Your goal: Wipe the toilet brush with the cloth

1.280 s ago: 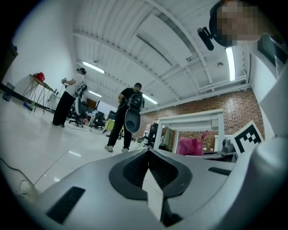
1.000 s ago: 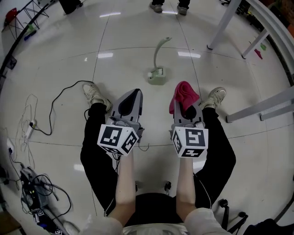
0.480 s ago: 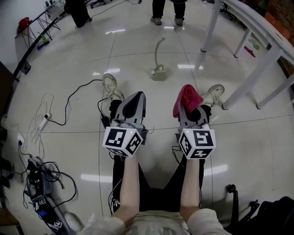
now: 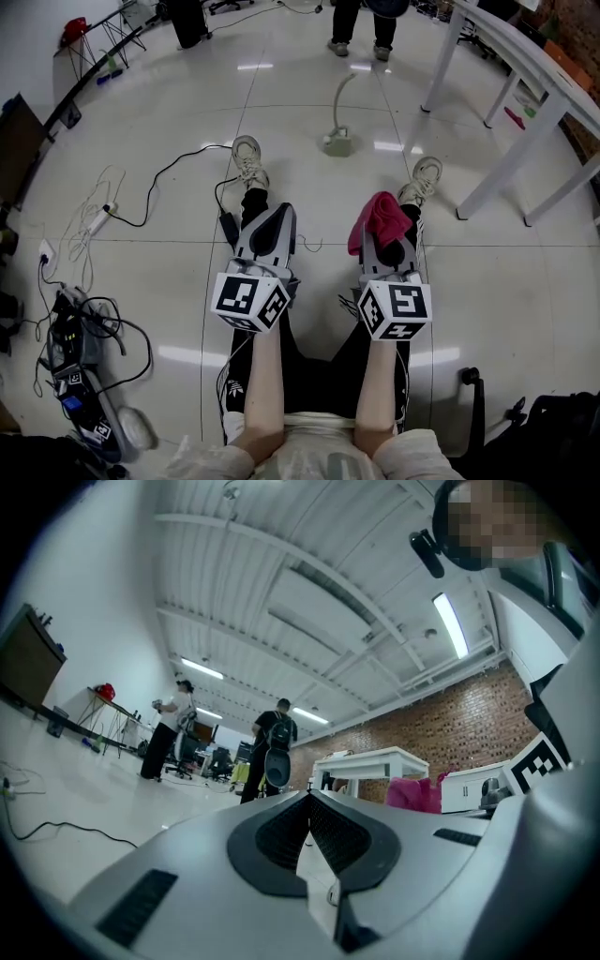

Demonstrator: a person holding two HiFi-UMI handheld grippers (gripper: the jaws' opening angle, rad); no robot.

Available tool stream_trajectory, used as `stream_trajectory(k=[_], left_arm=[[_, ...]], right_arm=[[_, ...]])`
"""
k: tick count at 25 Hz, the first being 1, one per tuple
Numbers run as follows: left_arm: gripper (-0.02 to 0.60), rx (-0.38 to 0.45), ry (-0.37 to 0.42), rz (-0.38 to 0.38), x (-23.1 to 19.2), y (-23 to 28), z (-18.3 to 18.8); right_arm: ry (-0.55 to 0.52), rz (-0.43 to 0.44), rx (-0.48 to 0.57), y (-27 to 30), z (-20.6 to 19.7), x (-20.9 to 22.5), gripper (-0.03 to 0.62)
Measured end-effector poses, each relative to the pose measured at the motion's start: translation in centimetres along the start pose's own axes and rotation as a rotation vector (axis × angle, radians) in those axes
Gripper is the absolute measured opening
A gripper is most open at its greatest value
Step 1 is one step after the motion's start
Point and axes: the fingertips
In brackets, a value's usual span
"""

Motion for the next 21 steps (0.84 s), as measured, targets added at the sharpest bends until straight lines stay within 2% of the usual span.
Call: stream_trajectory(k=[6, 21], left_arm=[[0.003, 0.002, 0.01, 0.002, 0.3, -1.9, -0.7], [0.003, -0.005, 0.027, -0.014, 0.2, -1.1, -1.6]], right_arm=[[-0.016, -0.009, -0.003, -1.1, -0.9, 0.2, 0.032], [0.028, -0.03, 0.01, -0.6, -1.6, 2.4, 0.032]])
Point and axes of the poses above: the fingertips, and each gripper's own axes: y forward along the fingers, x to its right, z out of its top, and after that the axes turned 8 degrees about -x, right-handed
